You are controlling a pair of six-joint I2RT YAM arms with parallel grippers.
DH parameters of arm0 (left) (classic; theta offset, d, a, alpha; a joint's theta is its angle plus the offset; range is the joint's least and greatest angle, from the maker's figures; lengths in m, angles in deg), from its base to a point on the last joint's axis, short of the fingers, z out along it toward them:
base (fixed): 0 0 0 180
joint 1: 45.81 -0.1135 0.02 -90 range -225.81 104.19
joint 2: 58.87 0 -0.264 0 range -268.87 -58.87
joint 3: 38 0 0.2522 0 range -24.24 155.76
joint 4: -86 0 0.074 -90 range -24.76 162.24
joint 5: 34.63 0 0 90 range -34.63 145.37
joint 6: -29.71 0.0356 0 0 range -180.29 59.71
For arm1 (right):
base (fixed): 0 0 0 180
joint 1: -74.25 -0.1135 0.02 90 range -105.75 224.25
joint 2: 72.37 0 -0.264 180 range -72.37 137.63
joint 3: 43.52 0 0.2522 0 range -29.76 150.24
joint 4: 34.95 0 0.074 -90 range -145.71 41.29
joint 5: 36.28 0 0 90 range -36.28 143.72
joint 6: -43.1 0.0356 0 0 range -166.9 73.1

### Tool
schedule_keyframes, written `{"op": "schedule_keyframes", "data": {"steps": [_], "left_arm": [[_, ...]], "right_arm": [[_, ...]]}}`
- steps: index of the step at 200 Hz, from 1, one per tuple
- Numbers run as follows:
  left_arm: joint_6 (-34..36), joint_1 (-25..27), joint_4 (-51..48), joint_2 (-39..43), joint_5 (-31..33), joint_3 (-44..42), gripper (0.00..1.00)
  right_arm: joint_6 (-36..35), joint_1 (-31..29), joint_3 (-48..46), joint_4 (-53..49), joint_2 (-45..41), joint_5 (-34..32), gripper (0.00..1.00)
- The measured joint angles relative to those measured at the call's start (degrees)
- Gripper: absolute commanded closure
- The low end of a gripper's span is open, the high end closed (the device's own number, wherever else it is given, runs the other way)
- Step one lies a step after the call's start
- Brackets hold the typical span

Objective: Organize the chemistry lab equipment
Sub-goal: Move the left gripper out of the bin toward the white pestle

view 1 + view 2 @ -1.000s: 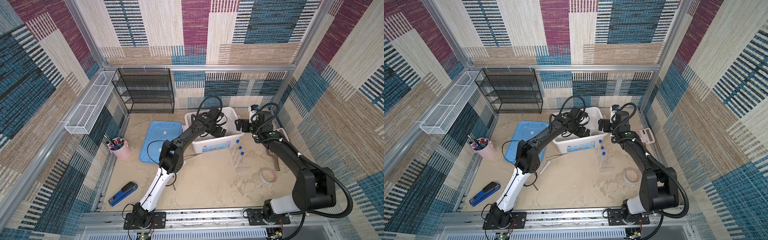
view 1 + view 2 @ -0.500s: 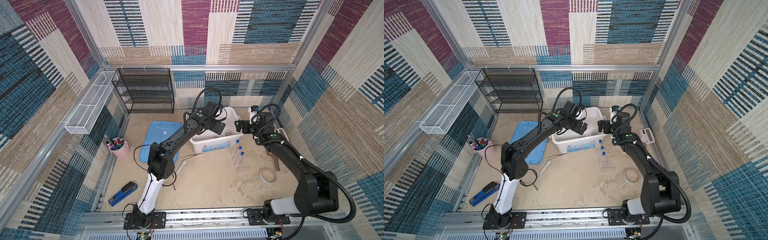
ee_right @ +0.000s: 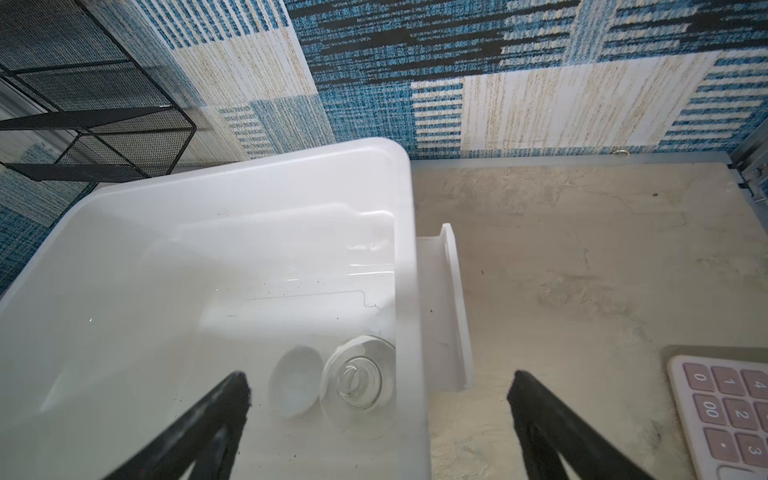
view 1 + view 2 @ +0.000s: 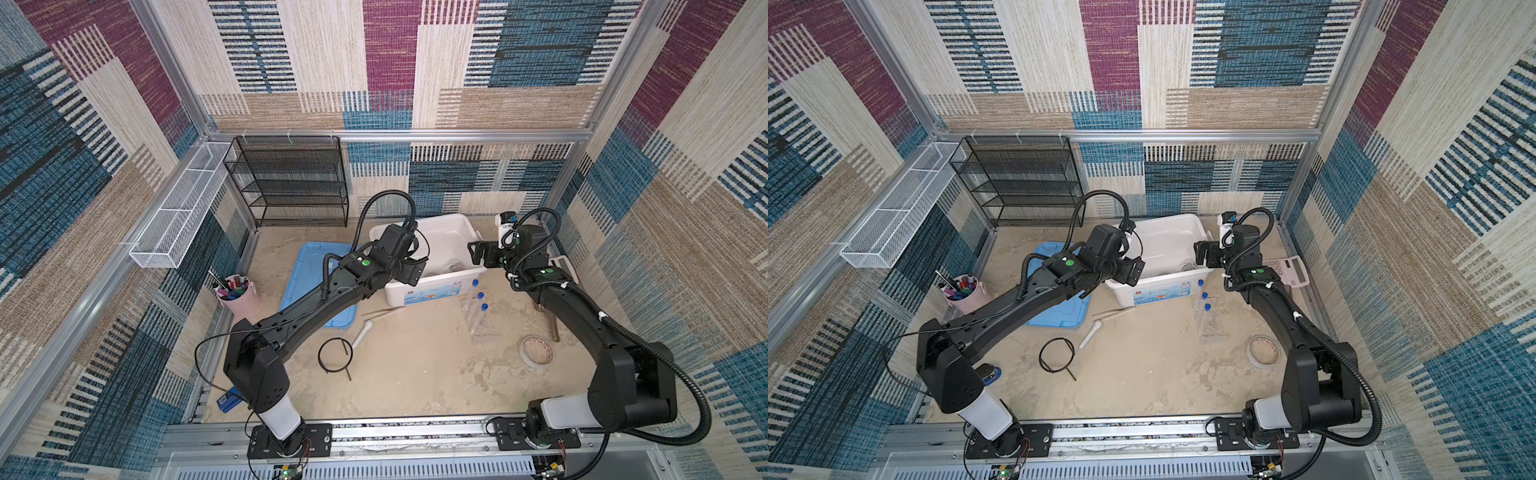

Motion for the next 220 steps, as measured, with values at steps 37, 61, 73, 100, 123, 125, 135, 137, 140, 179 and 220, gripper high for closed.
{"op": "schedule_keyframes", "data": {"steps": [37, 61, 73, 100, 123, 125, 135, 137, 140, 179, 220], "left_arm": [[-5.5, 0.6, -1.5, 6.3, 4.0, -10.8, 0.14], [-8.5, 1.4, -2.9, 8.2, 5.4, -15.4, 0.19], [-10.1, 2.0, -4.0, 8.8, 6.1, -16.9, 0.2], [-12.3, 3.6, -5.0, 10.6, 7.8, -20.9, 0.23], [-14.5, 4.8, -5.6, 11.8, 8.3, -24.3, 0.25], [-14.7, 4.9, -5.7, 11.9, 8.4, -24.6, 0.26], [-16.1, 5.2, -5.9, 12.0, 8.4, -25.9, 0.27], [-16.2, 5.3, -5.9, 12.1, 8.3, -26.2, 0.27], [-16.3, 5.4, -5.9, 12.1, 8.3, -26.6, 0.27], [-17.6, 6.0, -6.4, 9.7, 7.7, -29.1, 0.3], [-17.6, 5.9, -6.3, 5.4, 6.1, -29.0, 0.35]], "right_arm": [[0.0, 0.0, -0.1, 0.1, 0.0, 0.0, 0.01], [0.0, 0.0, -0.1, 0.1, 0.0, 0.0, 0.01], [0.0, 0.0, -0.1, 0.1, 0.0, 0.0, 0.01], [0.0, 0.0, -0.3, 0.2, 0.0, -0.1, 0.01], [0.0, 0.0, -0.6, 0.1, 0.0, -0.2, 0.01], [0.0, 0.0, -0.6, 0.1, 0.0, -0.2, 0.01], [0.0, 0.0, -0.6, 0.1, -0.1, -0.2, 0.01], [0.0, 0.0, -0.6, 0.1, -0.1, -0.2, 0.01], [0.0, 0.0, -0.6, 0.1, -0.1, -0.2, 0.01], [0.2, 0.0, -0.6, 0.1, -0.1, -0.6, 0.01], [0.5, 0.0, -0.6, 0.1, -0.1, -0.6, 0.01]]}}
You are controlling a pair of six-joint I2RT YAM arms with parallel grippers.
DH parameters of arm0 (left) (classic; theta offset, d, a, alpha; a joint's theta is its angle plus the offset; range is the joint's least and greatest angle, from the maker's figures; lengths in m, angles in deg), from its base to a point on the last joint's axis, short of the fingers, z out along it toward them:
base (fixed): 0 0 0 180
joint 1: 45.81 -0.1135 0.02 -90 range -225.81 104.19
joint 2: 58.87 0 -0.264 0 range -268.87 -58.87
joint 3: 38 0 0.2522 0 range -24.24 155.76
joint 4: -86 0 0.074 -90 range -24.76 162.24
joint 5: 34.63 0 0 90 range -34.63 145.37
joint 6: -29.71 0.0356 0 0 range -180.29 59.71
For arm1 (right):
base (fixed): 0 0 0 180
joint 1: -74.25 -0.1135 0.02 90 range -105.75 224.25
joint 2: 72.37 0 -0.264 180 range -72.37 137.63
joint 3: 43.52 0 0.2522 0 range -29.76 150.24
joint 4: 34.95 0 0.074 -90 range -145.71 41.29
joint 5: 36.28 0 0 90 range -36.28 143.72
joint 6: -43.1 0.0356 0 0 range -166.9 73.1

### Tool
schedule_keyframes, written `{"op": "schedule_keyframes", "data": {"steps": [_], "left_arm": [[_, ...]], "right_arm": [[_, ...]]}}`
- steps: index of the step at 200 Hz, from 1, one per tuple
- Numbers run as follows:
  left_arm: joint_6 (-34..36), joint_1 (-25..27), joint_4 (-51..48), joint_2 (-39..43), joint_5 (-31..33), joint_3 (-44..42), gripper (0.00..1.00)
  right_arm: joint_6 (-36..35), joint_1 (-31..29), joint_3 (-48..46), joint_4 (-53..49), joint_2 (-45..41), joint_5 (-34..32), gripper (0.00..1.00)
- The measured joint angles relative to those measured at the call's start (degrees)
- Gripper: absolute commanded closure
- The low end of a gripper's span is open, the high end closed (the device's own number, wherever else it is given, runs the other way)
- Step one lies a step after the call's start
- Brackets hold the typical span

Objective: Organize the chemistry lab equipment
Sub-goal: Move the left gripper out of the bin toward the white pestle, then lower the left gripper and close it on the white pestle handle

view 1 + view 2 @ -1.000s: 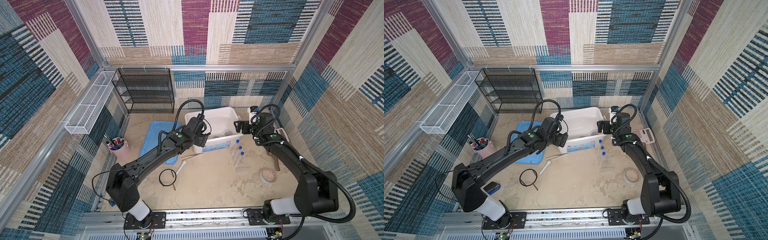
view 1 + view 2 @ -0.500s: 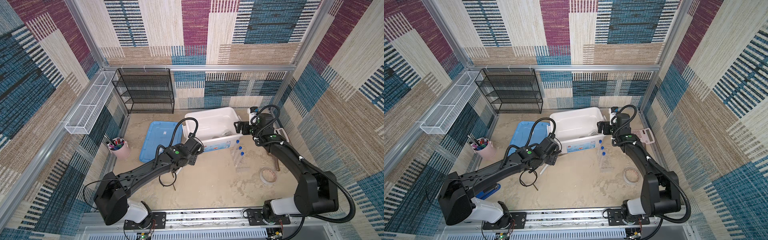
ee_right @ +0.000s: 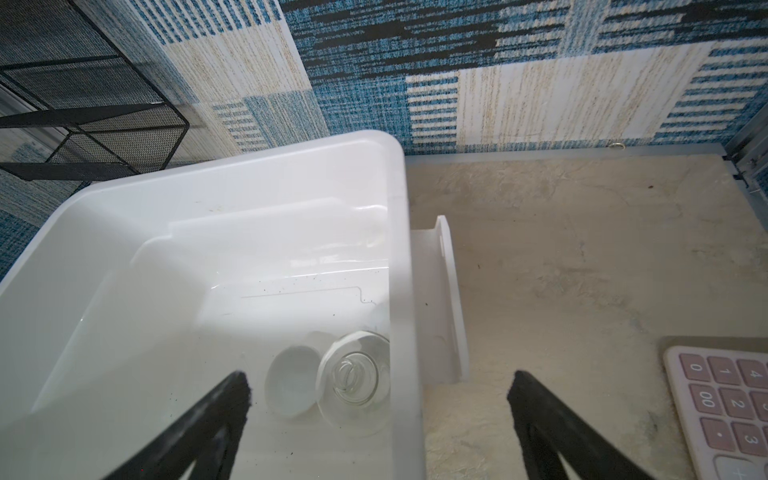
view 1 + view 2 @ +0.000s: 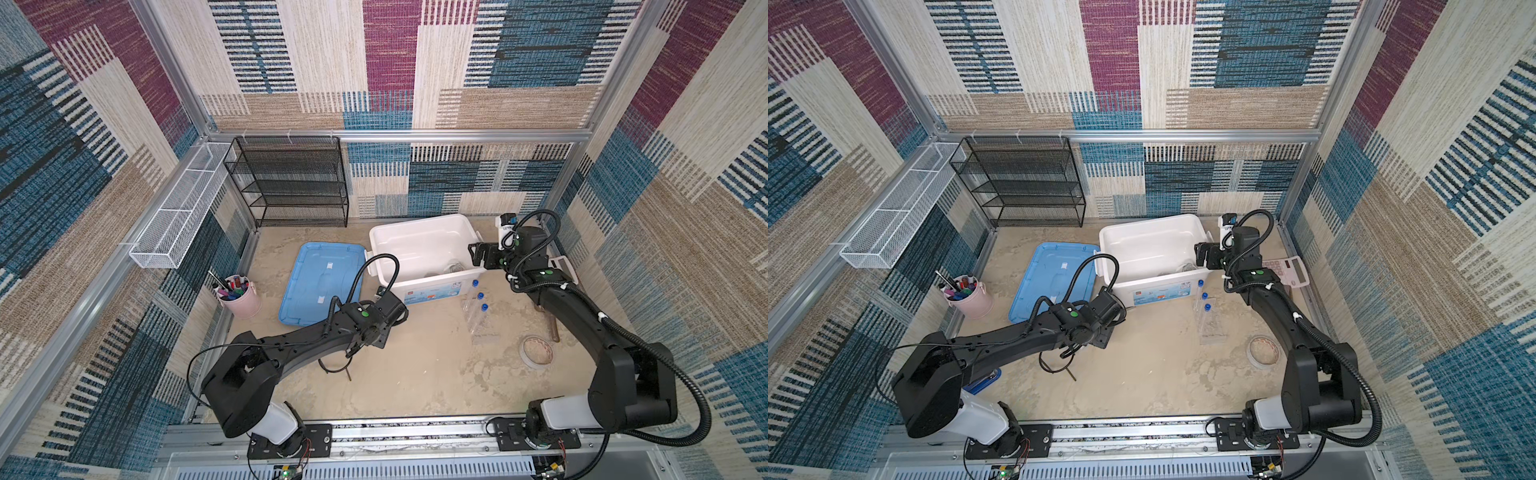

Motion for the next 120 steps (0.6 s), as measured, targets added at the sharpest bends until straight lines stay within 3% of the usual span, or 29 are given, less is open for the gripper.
{"op": "schedule_keyframes", "data": {"steps": [54, 120], "left_arm": [[0.0, 0.0, 0.0, -5.8, -1.4, 1.5, 0.38], [-1.3, -2.8, 1.3, -6.4, -2.6, -0.8, 0.39]], "right_arm": [[0.0, 0.0, 0.0, 0.0, 0.0, 0.0, 0.01], [0.0, 0.0, 0.1, 0.0, 0.1, 0.0, 0.01]]}}
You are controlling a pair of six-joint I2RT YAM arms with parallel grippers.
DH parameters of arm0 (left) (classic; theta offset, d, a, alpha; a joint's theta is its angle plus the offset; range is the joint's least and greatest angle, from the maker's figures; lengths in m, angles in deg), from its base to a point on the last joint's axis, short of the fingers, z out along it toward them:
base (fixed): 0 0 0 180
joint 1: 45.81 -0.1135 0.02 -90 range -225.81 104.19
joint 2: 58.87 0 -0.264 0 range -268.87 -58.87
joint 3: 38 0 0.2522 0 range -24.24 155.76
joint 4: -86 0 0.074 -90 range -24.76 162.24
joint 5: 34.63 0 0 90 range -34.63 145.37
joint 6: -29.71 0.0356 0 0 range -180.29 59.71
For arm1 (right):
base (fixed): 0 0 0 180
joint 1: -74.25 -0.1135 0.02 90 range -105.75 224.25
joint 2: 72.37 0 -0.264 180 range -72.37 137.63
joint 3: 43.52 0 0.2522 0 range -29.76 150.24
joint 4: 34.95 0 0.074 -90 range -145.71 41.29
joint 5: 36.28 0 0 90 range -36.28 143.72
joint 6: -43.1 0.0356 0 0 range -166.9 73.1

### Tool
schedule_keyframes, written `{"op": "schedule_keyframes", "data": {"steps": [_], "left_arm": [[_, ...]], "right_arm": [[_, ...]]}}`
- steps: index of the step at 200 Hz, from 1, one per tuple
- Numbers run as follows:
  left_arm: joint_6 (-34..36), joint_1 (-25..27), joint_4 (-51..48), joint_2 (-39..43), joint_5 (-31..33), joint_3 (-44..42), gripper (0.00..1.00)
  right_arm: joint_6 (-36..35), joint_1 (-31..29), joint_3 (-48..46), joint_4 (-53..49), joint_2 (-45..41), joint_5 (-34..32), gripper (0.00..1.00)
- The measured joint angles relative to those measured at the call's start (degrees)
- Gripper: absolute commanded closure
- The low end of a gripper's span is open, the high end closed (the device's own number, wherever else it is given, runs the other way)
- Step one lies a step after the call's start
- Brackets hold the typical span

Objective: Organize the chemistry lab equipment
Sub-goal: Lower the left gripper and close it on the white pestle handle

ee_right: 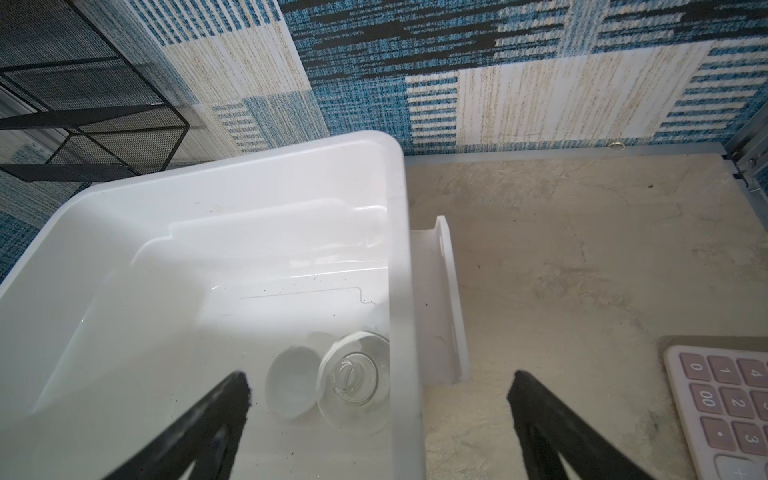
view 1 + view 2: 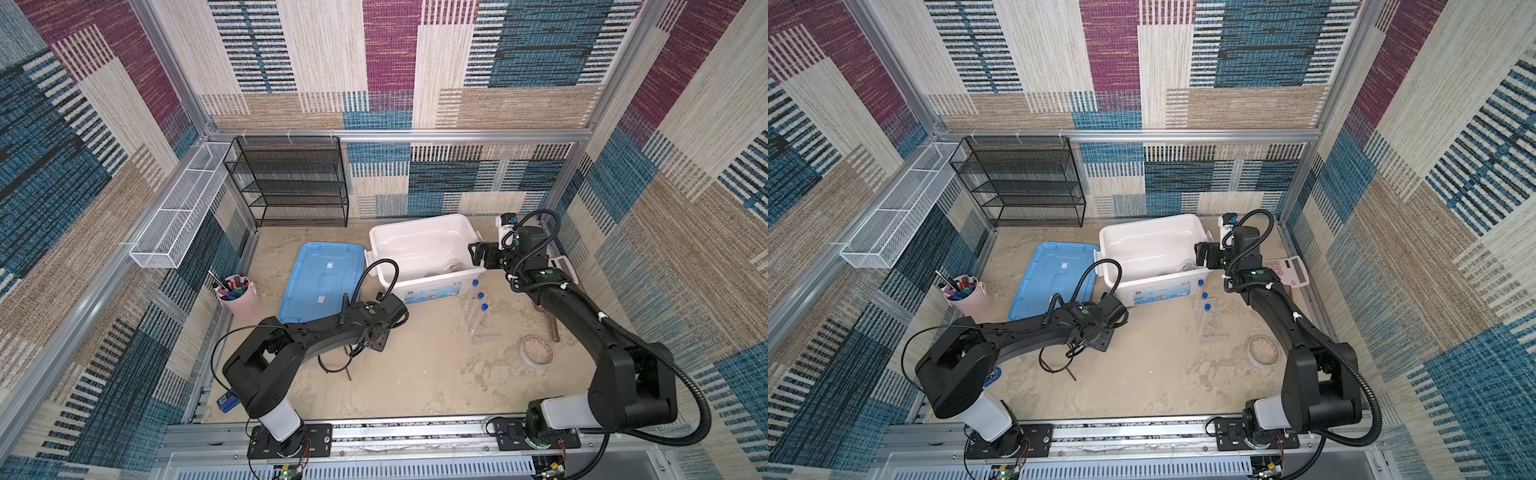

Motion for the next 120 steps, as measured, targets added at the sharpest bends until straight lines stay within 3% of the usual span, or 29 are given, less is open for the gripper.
{"op": "schedule_keyframes", "data": {"steps": [120], "left_arm": [[0.7, -1.7, 3.7, -3.3, -5.9, 0.8, 0.52]], "right_arm": [[0.0, 0.0, 0.2, -0.1, 0.3, -0.7, 0.0]]}}
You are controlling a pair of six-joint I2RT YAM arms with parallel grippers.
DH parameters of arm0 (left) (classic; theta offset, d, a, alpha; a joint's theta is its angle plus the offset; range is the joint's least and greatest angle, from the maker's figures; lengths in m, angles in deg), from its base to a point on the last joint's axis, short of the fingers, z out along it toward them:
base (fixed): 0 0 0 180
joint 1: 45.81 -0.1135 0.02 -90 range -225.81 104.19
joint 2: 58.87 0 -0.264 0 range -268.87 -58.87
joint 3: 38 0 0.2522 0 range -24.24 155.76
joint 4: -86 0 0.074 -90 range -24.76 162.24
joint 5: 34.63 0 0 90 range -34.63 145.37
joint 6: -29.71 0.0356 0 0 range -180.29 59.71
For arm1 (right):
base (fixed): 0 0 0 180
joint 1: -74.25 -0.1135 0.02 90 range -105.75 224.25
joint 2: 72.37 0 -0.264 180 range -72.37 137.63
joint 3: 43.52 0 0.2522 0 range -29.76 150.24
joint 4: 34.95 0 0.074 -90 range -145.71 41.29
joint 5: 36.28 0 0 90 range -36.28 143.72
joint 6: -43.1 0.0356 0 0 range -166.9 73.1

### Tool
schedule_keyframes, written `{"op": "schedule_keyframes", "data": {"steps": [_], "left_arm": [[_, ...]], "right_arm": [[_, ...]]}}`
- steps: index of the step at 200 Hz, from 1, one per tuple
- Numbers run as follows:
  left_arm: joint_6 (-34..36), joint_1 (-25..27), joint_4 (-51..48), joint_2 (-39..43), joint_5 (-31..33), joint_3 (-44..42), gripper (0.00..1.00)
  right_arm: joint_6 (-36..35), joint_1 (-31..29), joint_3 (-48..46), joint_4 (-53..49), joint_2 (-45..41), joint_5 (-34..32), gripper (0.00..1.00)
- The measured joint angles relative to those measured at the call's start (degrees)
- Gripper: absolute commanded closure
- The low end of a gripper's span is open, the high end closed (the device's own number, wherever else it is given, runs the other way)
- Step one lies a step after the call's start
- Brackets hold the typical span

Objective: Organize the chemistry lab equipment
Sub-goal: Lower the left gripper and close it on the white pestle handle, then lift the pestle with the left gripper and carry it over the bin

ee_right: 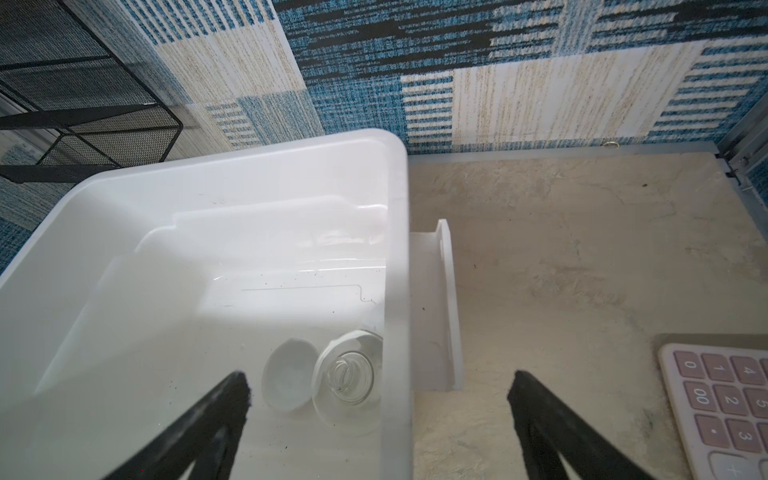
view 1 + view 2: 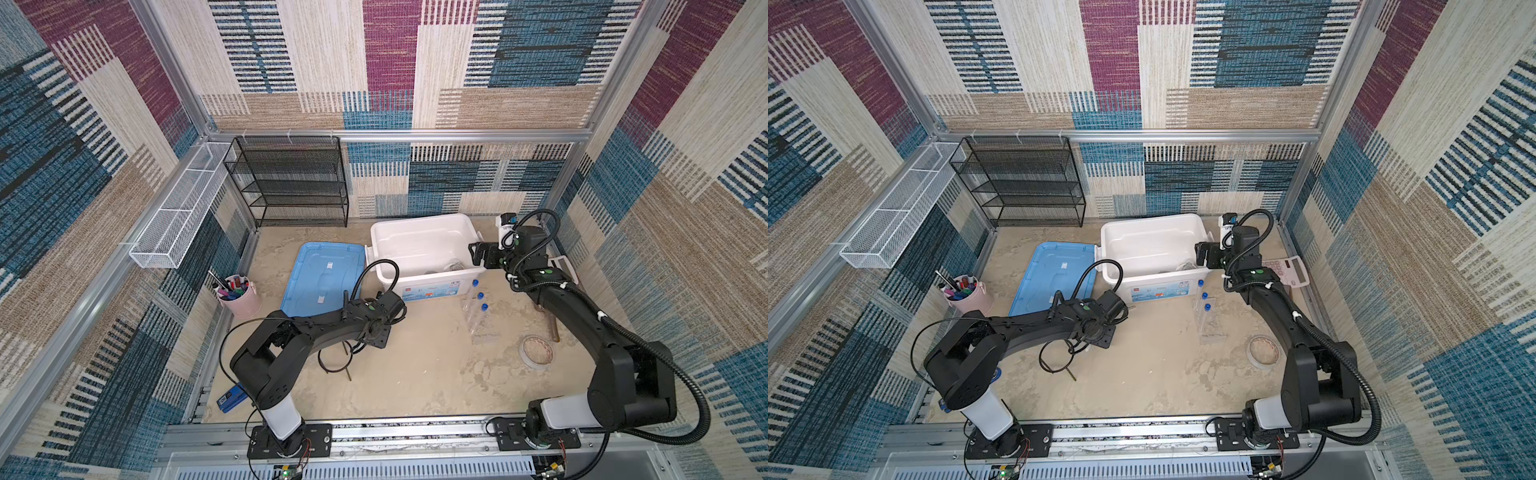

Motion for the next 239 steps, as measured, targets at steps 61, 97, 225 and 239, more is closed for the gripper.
{"op": "schedule_keyframes", "data": {"steps": [61, 97, 225, 239], "left_arm": [[0.6, 0.7, 1.5, 0.0, -4.5, -0.3, 0.64], [0.6, 1.5, 3.3, 0.2, -4.9, -1.3, 0.73], [0.2, 7.4, 5.0, 0.7, -6.8, -1.0, 0.87], [0.3, 8.3, 4.2, 2.0, -7.5, -0.4, 0.87]], "right_arm": [[0.0, 0.0, 0.0, 0.0, 0.0, -0.4, 0.0], [0.0, 0.0, 0.0, 0.0, 0.0, -0.4, 0.0], [0.0, 0.0, -0.2, -0.1, -1.0, -0.7, 0.0], [0.1, 0.0, -0.2, -0.1, -1.0, -0.7, 0.01]]}}
